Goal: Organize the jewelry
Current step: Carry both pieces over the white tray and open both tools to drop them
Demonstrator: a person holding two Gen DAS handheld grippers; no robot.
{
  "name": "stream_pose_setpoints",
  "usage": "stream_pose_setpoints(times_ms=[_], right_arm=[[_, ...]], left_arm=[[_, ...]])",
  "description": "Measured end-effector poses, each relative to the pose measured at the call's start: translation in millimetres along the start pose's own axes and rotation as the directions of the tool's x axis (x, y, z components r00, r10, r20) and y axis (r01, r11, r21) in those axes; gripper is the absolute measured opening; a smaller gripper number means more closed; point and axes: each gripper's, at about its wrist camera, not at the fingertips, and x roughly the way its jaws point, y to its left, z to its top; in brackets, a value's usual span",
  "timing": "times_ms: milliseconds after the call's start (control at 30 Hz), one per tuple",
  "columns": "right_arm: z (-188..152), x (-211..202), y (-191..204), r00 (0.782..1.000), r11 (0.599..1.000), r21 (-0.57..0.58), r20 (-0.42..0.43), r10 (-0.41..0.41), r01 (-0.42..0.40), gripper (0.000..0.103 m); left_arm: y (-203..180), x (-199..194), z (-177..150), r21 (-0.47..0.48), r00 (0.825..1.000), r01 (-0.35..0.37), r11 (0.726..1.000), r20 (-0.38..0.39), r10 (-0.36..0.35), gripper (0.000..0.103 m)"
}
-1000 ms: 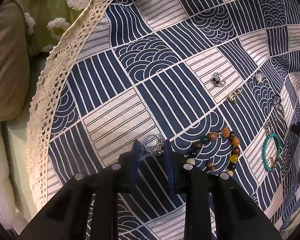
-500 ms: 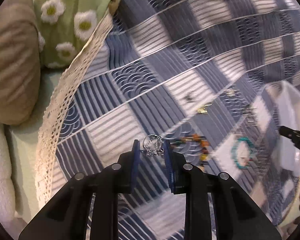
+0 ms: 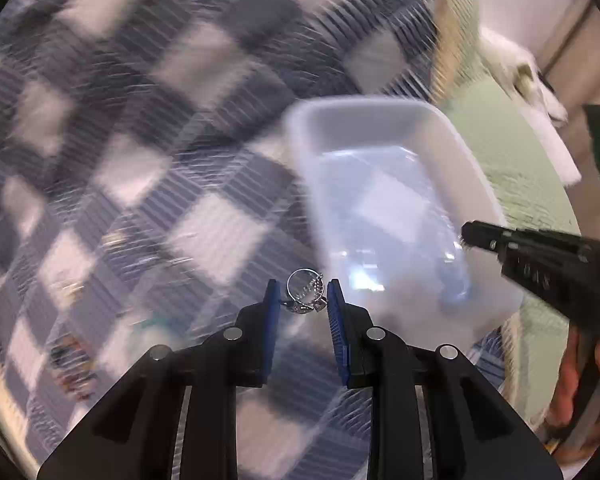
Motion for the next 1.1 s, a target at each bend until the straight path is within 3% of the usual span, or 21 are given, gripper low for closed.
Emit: stream_pose_setpoints(times_ms=[200, 500, 567, 700, 1100], right_arm=[[-7, 14, -31, 0.998, 0.999, 0.020, -0.038, 0.041, -0.040, 0.008], [-10, 32, -38, 0.994, 0.998, 0.032, -0.087, 0.061, -0.059, 0.008], [-11, 33, -35, 0.994, 0.998, 0.027, -0.089, 0.062, -0.059, 0.008], [-10, 36, -32, 0.993, 0.998, 0.026, -0.095, 0.067, -0.065, 0.008], [-8, 43, -18, 0.992, 0.999, 0.014, -0.115, 0.048, -0.046, 0.009]], left_arm=[[-50, 58, 19, 0.034, 0.999, 0.014, 0.999, -0.049, -0.013, 0.023], [-54, 101, 21, 0.018, 0.995, -0.029, 0.999, -0.092, 0.031, 0.023], [-56, 102, 21, 0.027, 0.995, -0.038, 0.999, -0.086, 0.041, 0.024], [-53, 92, 19, 0.013, 0.998, -0.034, 0.999, -0.059, 0.035, 0.044], [-28, 48, 19, -0.048, 1.000, 0.000, 0.999, 0.018, 0.001, 0.049]])
